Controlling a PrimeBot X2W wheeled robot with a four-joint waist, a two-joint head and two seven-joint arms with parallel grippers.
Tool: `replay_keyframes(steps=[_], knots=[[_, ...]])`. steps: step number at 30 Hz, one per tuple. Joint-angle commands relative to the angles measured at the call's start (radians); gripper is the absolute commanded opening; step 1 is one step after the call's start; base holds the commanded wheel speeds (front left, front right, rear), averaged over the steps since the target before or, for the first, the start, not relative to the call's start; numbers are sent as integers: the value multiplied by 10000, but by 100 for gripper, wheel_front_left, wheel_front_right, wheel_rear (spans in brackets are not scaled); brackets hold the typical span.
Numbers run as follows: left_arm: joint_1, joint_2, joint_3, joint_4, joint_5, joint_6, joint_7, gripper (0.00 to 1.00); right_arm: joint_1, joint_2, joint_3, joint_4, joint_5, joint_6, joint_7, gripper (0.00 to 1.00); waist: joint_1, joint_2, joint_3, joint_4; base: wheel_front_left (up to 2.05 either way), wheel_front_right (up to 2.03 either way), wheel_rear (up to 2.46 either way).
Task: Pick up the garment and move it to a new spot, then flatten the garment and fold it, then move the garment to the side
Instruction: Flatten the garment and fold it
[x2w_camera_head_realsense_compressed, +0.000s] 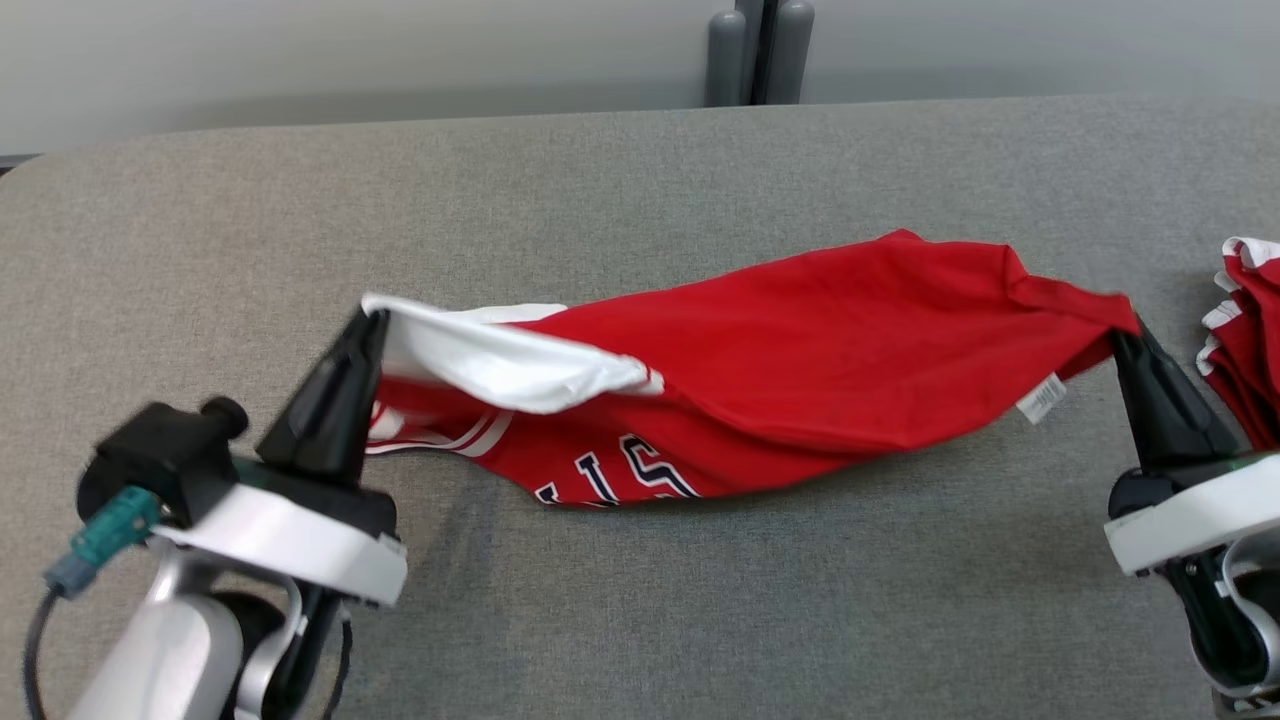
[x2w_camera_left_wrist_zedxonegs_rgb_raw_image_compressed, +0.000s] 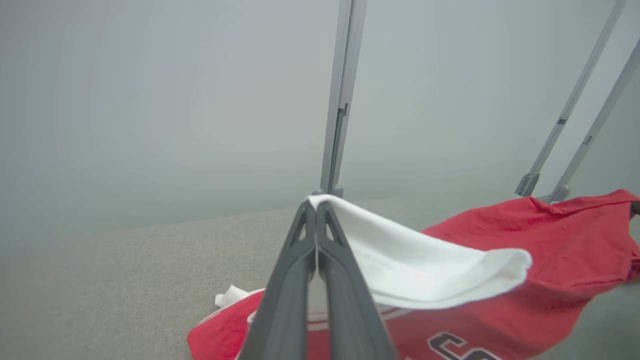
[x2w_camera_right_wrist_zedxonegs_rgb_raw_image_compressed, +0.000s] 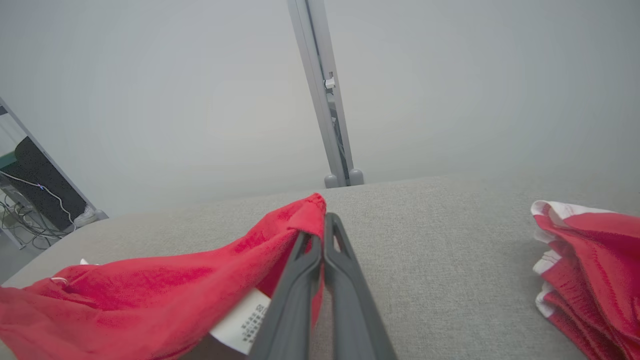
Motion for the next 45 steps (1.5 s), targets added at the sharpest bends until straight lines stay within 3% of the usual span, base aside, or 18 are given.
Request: replay_keyframes(steps=[1,14,24,36,45], knots=[[-334,48,93,-116,110,57,-83,0,-171,-52,-19,-262,154,1,86,0,0,0,-67,-20,0,0,0],[-2822,256,595,-1081,1175,339,-741,0,-1760,-831,-238,-2449,185,1,642,0,0,0,-690,-230,0,0,0],[-3907,466,855,-1363,1321,323,-808,0,-2743,-983,-844,-3171,97,1,1159,0,0,0,-760,-271,0,0,0],[-5464,369,702,-596,1271,-25,-797,0,-4066,-840,-707,-2623,538,1,1248,0,0,0,598,-335,0,0,0],[-9151,-77,307,1755,1401,-864,-1058,0,-7702,-976,-82,-538,971,1,873,0,0,0,2034,-375,0,0,0]])
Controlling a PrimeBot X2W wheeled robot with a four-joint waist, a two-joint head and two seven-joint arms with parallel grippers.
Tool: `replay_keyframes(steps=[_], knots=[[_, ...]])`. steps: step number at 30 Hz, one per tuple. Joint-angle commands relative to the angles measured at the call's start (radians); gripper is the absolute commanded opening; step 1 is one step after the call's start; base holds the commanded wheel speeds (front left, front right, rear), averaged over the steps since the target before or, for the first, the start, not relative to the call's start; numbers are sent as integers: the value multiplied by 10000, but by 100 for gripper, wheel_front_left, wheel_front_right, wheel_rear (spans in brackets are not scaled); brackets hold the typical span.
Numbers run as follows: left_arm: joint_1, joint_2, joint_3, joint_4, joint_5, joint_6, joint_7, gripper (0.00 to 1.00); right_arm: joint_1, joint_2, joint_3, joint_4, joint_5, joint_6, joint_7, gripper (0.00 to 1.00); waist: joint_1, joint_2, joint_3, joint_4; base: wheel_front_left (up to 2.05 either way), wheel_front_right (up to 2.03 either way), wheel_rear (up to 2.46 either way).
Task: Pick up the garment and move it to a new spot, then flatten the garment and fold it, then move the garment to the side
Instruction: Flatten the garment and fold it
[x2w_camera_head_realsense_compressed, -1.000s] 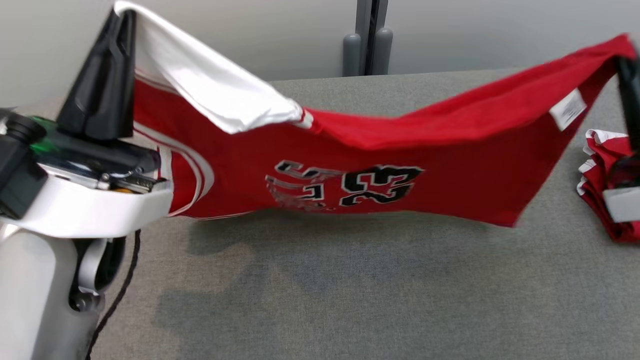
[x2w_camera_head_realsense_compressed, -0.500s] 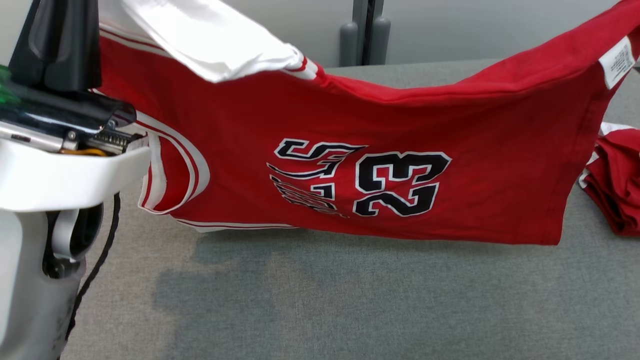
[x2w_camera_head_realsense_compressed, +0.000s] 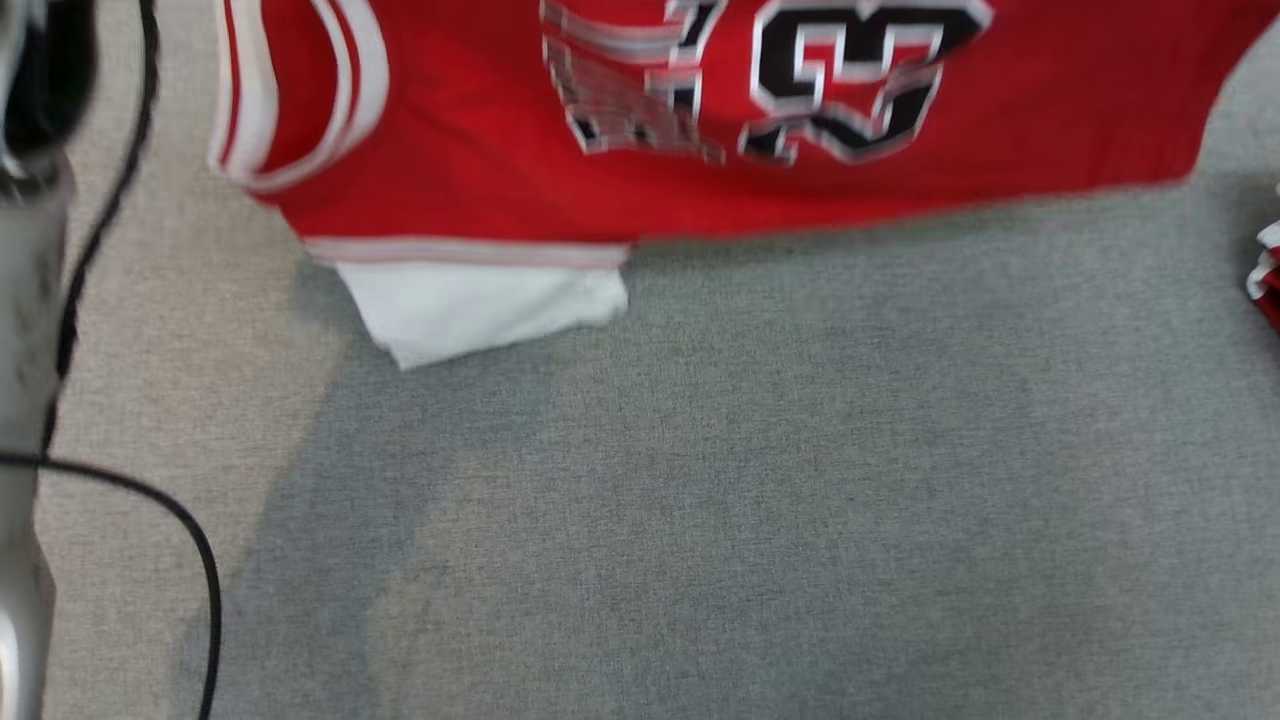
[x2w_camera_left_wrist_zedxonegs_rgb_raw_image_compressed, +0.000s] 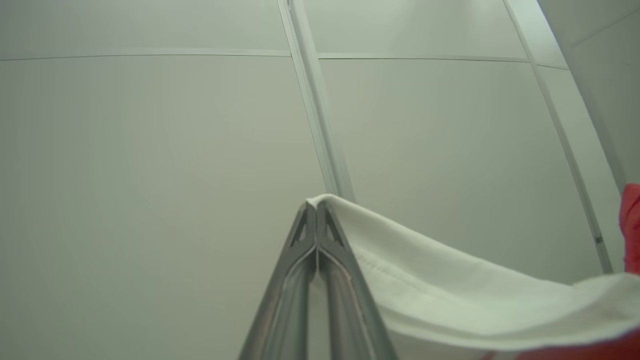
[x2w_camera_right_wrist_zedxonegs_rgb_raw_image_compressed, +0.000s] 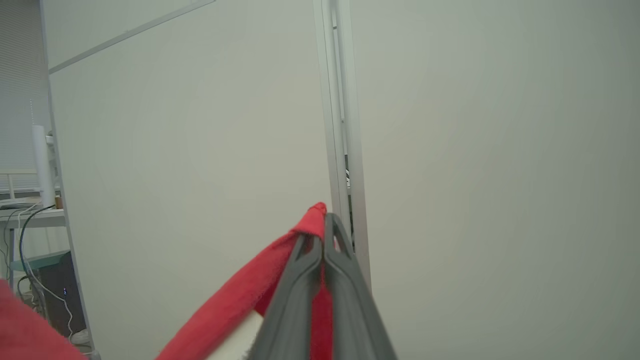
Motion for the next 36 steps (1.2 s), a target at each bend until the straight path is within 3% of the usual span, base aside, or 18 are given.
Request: replay_keyframes(steps=[1,10,16,22,30,36], knots=[[-756,-88,5,466,70,-131,-106,0,-735,-25,133,400,97,1,-199,0,0,0,484,-10,0,0,0],[-4057,-622,-174,4241,267,-717,-1079,0,-4281,495,1088,3859,269,1,-1885,0,0,0,881,-25,0,0,0],[-4378,-1179,-58,7557,-434,-958,-1078,0,-5143,1193,1928,7094,543,2,-2553,0,0,0,801,20,0,0,0],[-3990,-1703,50,10078,-1332,-1255,-461,0,-5311,1681,2581,9158,942,1,-2558,0,0,0,957,93,0,0,0],[-3587,-1981,190,11823,-2181,-1429,-273,0,-4885,1859,3455,10220,1564,1,-2716,0,0,0,1168,67,0,0,0],[-2559,-2139,162,11820,-2759,-1447,-1049,0,-3574,1826,4350,9658,2232,1,-3077,0,0,0,1053,38,0,0,0]])
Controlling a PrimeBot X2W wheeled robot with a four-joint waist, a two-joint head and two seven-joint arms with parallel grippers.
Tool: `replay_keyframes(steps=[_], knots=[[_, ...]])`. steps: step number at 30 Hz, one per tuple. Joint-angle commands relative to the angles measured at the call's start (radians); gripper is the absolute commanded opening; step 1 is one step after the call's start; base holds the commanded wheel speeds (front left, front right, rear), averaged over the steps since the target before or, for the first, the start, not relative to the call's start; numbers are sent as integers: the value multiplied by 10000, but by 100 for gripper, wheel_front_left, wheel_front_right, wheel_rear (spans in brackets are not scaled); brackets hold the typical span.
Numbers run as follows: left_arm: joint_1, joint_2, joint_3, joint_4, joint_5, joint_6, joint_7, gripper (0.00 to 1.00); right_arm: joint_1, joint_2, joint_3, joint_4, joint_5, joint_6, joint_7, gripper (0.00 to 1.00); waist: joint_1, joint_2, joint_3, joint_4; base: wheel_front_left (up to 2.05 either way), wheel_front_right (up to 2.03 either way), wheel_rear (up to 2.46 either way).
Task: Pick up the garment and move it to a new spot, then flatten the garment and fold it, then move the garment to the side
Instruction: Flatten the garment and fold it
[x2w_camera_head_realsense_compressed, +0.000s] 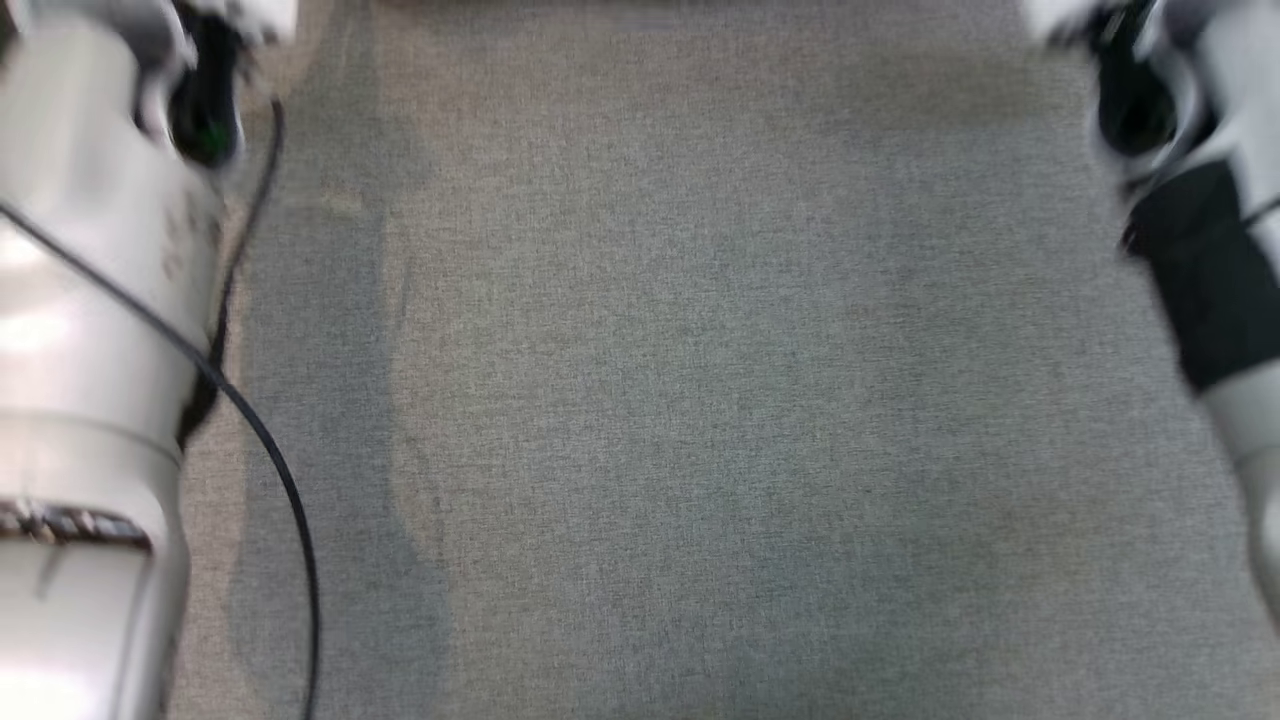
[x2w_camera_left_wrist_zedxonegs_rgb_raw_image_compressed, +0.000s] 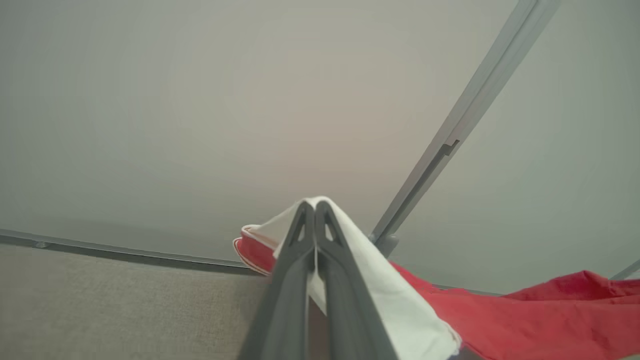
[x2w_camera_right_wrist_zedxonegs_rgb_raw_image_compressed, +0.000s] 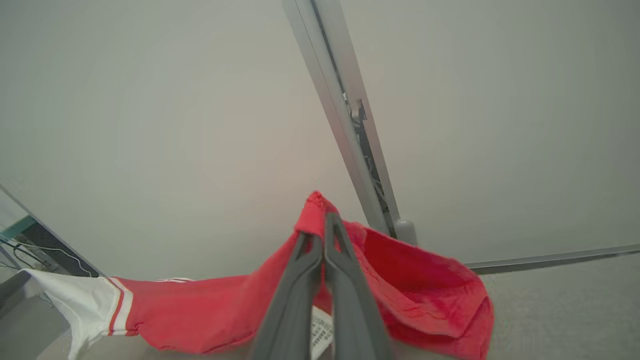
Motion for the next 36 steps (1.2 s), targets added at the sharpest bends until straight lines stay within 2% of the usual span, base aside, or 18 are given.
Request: replay_keyframes(steps=[1,9,15,19,22,29,36], knots=[[446,36,-14,-116,-147,-50,-207,0,525,-70,228,-144,146,1,-129,0,0,0,-134,-40,0,0,0],[4075,433,-202,-1712,-946,-39,-781,0,4521,-702,1270,-1907,1593,1,-689,0,0,0,-1141,-47,0,0,0],[7212,1039,555,-4170,-396,-17,-788,0,7077,-1098,662,-3678,1392,1,-708,0,0,0,-1928,-103,0,0,0],[9328,1244,906,-5910,-2,294,-790,0,8468,-1170,84,-4630,974,1,-711,0,0,0,-2426,-42,0,0,0],[10939,1355,934,-7227,229,778,-785,0,9425,-1115,-290,-5100,882,1,-711,0,0,0,-2795,-20,0,0,0],[14098,1416,932,-10771,249,2148,39,0,11295,-1257,-1092,-5752,614,1,-712,0,0,0,-3480,239,0,0,0],[16081,1645,651,-13577,456,3249,1269,0,13038,-1391,-1788,-6415,176,1,-713,0,0,0,-3955,581,0,0,0]])
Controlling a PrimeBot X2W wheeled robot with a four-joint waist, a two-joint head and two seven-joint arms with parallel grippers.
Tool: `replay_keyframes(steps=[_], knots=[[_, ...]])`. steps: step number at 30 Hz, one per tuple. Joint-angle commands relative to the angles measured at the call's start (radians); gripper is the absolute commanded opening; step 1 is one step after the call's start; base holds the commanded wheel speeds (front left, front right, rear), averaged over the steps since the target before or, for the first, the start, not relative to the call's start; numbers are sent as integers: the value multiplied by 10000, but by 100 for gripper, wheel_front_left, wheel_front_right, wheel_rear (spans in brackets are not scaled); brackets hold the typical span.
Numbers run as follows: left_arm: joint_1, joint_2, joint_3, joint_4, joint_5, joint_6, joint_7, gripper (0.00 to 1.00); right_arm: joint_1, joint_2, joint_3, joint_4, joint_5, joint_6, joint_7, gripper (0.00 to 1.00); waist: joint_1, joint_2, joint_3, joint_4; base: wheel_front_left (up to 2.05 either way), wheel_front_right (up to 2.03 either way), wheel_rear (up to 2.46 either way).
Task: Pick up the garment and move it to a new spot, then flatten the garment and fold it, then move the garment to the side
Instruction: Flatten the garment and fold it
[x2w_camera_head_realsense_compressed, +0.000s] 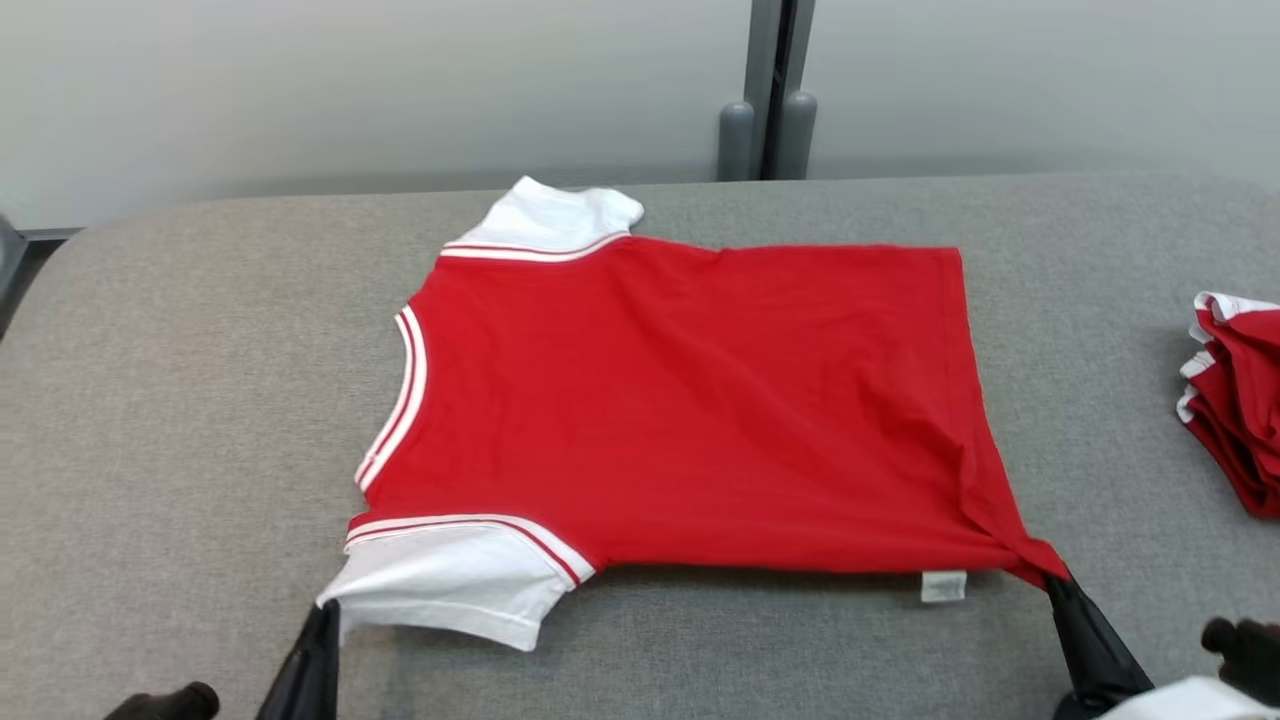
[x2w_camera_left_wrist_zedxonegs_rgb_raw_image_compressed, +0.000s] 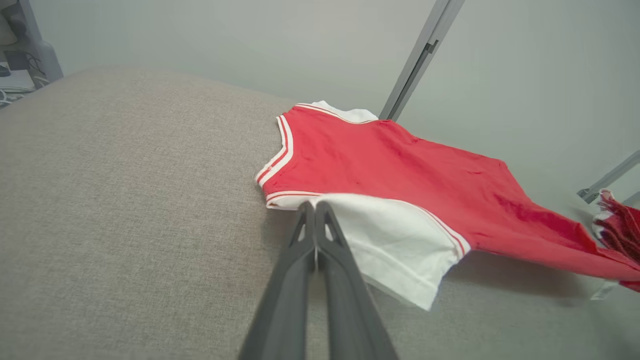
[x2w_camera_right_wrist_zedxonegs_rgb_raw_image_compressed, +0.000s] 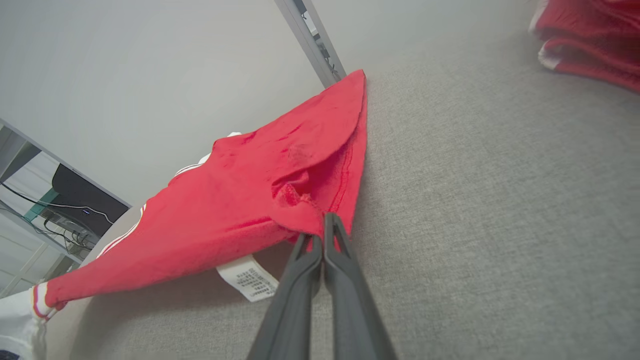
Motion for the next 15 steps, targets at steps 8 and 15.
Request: replay_keyframes(steps=[8,15], knots=[[1033,321,-311,-1600,287,695,1007,0,1662,182,-1021,-747,-550,1,299,0,0,-1,-336,354,0,0,0],[1329,494,-289,-2367,257,1095,1611,0,2605,595,-1750,-1701,-1191,1,1227,0,0,-1,-287,379,0,0,0]])
